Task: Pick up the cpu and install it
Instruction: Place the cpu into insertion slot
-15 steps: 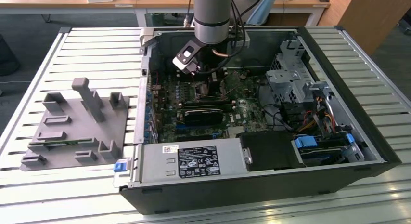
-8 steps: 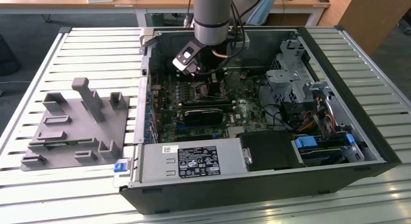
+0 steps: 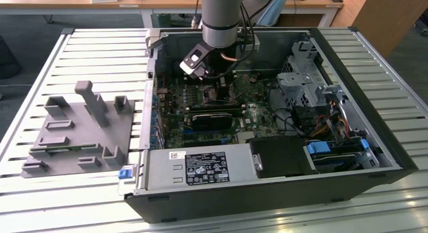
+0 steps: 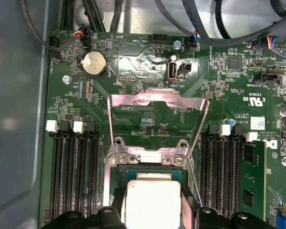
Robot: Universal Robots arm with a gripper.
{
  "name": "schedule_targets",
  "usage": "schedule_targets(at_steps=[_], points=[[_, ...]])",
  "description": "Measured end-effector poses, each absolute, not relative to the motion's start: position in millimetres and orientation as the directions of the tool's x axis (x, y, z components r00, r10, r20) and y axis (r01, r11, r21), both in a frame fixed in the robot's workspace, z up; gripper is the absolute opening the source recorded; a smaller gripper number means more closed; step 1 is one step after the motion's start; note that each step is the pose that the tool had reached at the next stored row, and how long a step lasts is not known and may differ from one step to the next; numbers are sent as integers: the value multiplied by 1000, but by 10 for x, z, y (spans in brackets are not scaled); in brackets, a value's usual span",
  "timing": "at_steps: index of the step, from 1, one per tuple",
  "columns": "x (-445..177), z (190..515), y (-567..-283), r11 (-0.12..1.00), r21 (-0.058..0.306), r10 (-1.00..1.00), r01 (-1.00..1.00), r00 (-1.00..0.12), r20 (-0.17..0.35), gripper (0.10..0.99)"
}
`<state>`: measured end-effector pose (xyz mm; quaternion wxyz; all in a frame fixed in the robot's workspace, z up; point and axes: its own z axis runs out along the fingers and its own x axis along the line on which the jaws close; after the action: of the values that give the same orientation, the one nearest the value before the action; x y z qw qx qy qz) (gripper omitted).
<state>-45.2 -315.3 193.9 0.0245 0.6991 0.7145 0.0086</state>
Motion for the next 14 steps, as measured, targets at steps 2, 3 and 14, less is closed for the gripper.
schedule_targets(at_steps=[2,3,14], points=[[-452,1938,-3153,22,47,1000,999,-21,-23,541],[-452,1938,-3153,22,47,1000,999,-21,-23,541],[-452,1935,-3153,22,47,1000,999,-21,-23,616]])
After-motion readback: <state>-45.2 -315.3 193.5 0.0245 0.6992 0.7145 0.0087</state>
